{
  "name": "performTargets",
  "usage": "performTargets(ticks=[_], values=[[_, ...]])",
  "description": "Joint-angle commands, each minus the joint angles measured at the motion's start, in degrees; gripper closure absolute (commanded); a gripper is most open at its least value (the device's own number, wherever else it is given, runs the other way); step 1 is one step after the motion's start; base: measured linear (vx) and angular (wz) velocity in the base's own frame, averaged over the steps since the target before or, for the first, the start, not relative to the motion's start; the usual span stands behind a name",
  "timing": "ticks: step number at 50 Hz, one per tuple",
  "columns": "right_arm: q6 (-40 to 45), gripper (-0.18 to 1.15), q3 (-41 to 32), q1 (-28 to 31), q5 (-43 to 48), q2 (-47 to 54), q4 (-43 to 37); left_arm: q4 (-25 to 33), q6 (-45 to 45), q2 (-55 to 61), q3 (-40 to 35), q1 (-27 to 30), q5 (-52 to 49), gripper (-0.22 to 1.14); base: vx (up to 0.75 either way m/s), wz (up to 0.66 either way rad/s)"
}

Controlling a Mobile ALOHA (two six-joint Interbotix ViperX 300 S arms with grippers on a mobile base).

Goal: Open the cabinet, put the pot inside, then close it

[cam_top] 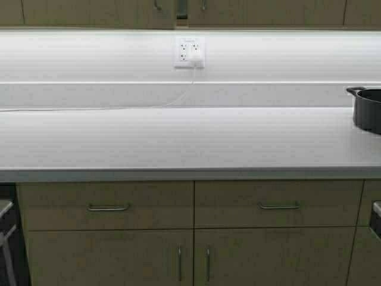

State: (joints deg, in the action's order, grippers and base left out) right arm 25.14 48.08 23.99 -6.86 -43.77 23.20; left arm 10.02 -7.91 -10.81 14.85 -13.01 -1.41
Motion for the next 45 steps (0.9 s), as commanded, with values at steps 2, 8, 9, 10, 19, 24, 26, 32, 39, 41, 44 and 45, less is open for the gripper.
performTargets(ticks=[2, 8, 9, 10, 19, 24, 26, 32, 39, 41, 44, 45], values=[[0.0, 0.91, -3.69, 0.35, 0.18, 2.2, -0.09, 0.26, 1.05, 13.01, -15.03, -0.62, -0.18, 0.88, 0.07, 0.03], [0.35, 0.91, -3.43, 0.35, -0.44, 1.93, -0.26, 0.7, 2.02, 16.17, -19.78, -0.88, -1.49, 0.88, 0.06, 0.02], [0.35, 0.91, -3.43, 0.35, -0.53, 1.93, -0.26, 0.7, 2.11, 15.82, -19.6, -0.88, -1.49, 0.88, 0.06, -0.01], [0.26, 0.91, -3.34, 0.35, -0.7, 1.85, -0.26, 0.62, 2.2, 15.47, -19.34, -0.88, -1.49, 0.88, 0.06, -0.01], [-0.09, 0.91, -3.78, 0.35, -0.88, 2.2, 0.0, 0.09, 1.67, 6.33, -8.53, -0.88, -0.79, 0.88, 0.06, -0.03], [-0.09, 0.91, -3.78, 0.35, -0.88, 2.81, -0.09, -0.09, 1.76, 0.53, -0.53, -0.88, -0.79, 0.88, 0.06, 0.0], [0.0, 0.91, -3.78, 0.35, -0.88, 3.16, 0.0, -0.09, 1.49, -1.58, 2.2, -0.88, -0.7, 0.88, 0.06, 0.01], [0.18, 0.91, -3.43, 0.35, -0.88, 3.52, 0.0, -0.09, 1.23, -7.12, 8.96, -1.41, 1.14, 0.88, 0.05, 0.02], [0.18, 0.91, -3.6, 0.35, -0.88, 3.78, 0.0, -0.18, 0.97, -11.78, 14.24, -3.69, 4.39, 0.88, 0.02, 0.04], [0.09, 0.91, -3.78, 0.35, -0.88, 3.96, 0.0, -0.18, 0.97, -12.66, 15.12, -4.22, 4.66, 0.88, 0.03, 0.04], [0.26, 0.91, -4.04, 0.35, -0.88, 4.04, 0.0, -0.18, 1.05, -13.97, 16.26, -4.57, 4.75, 0.88, 0.03, 0.05], [0.18, 0.91, -4.13, 0.26, -0.88, 3.96, 0.0, -0.18, 1.05, -14.33, 16.61, -4.57, 4.75, 0.88, 0.04, 0.07]])
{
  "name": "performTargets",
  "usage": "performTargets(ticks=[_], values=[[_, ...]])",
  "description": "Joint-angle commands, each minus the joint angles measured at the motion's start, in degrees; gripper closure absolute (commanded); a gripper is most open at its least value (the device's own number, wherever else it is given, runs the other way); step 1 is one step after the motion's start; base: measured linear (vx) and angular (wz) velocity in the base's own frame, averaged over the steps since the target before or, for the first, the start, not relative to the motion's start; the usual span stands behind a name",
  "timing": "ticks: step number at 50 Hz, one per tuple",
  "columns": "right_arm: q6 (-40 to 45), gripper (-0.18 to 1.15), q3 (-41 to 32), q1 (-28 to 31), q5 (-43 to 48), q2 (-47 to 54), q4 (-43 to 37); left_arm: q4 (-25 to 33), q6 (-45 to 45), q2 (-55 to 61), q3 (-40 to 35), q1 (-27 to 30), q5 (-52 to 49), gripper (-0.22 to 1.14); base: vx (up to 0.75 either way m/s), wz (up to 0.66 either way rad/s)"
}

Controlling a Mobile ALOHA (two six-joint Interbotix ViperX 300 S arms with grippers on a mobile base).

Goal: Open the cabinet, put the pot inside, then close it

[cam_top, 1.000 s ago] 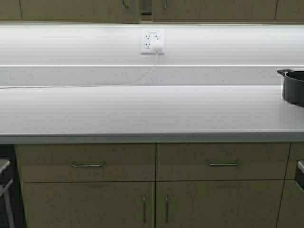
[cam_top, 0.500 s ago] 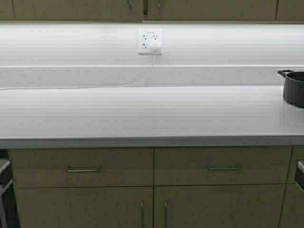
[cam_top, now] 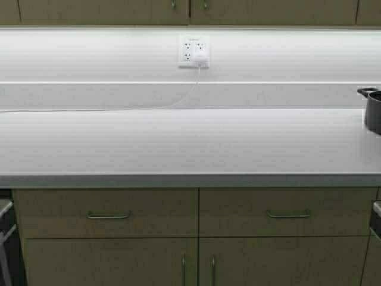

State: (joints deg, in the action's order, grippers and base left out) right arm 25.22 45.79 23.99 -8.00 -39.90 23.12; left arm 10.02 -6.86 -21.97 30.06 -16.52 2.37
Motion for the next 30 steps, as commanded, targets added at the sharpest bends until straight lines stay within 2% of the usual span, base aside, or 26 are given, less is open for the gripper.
performTargets(ticks=[1, 30], values=[[0.18, 0.91, -1.85, 0.35, 0.26, 0.09, 0.09, -0.18, 0.0, -3.43, 1.76, -1.14, 0.97, 0.88, 0.04, 0.07], [0.35, 0.91, -0.79, 0.35, 0.18, -1.93, -0.09, -0.18, 0.26, -3.69, 3.43, -1.41, 1.14, 0.88, 0.06, 0.05]])
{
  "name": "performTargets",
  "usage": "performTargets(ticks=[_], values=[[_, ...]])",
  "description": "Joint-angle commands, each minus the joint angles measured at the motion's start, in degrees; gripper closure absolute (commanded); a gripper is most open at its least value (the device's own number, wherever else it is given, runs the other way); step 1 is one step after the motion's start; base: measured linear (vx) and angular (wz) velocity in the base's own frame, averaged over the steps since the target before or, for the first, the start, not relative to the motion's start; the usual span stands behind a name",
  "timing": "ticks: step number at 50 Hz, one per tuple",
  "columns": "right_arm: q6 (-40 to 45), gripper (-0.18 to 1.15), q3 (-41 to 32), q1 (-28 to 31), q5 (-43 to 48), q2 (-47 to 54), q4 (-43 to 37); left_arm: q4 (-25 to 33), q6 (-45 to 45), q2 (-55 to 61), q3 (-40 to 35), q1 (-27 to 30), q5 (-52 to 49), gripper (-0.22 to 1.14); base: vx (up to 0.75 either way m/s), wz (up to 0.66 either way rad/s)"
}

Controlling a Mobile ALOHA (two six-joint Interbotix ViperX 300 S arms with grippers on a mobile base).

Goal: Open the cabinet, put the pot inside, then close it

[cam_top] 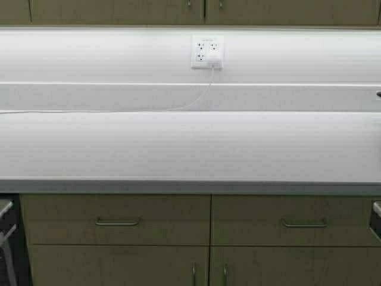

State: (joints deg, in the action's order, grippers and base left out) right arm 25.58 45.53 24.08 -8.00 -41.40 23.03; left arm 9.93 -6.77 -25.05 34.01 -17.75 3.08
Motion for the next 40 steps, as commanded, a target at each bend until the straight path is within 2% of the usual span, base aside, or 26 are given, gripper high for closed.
performTargets(ticks=[1, 40], values=[[0.0, 0.91, -0.53, 0.26, 0.18, -0.53, 0.0, -0.09, 0.18, -0.7, -0.53, -0.18, 0.44, 0.88, 0.08, -0.04], [-0.35, 0.91, 0.09, 0.26, 0.18, -0.53, 0.0, -0.09, 0.62, -1.41, 1.41, -0.53, 0.53, 0.88, 0.07, -0.03]])
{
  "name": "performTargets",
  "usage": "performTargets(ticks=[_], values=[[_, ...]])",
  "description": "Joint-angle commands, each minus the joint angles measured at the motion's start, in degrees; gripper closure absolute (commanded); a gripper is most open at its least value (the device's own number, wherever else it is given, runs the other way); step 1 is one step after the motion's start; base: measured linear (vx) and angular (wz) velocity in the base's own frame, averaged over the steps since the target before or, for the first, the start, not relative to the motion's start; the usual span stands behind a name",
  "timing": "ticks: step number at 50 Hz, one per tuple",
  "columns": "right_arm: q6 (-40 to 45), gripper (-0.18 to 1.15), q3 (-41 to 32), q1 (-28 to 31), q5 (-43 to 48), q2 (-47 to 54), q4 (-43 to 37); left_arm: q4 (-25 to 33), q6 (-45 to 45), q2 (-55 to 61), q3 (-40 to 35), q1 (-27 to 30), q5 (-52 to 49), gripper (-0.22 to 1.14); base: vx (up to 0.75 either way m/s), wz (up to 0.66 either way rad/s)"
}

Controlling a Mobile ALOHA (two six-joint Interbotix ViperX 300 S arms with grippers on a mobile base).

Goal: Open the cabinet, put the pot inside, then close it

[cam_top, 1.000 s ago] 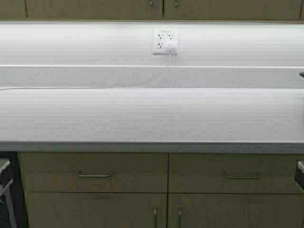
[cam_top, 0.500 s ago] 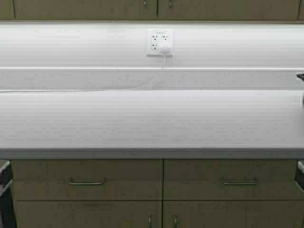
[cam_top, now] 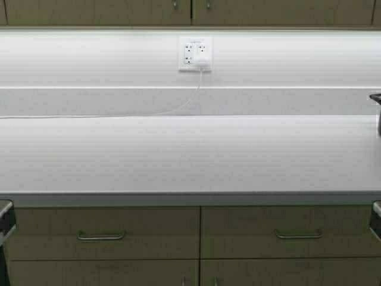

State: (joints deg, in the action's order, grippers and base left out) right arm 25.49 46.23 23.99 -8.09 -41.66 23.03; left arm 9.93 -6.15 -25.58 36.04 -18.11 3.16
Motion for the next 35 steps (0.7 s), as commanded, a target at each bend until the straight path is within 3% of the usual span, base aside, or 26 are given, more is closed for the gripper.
performTargets(ticks=[1, 35], values=[[-0.26, 0.91, -0.7, 0.35, 0.26, -0.18, 0.0, -0.09, 0.09, -0.88, -0.62, -0.09, 0.44, 0.88, 0.03, 0.01], [-0.18, 0.91, 0.35, 0.35, 0.26, -0.35, 0.0, 0.0, 0.26, -0.97, 0.79, -0.18, 0.7, 0.88, 0.01, 0.01]])
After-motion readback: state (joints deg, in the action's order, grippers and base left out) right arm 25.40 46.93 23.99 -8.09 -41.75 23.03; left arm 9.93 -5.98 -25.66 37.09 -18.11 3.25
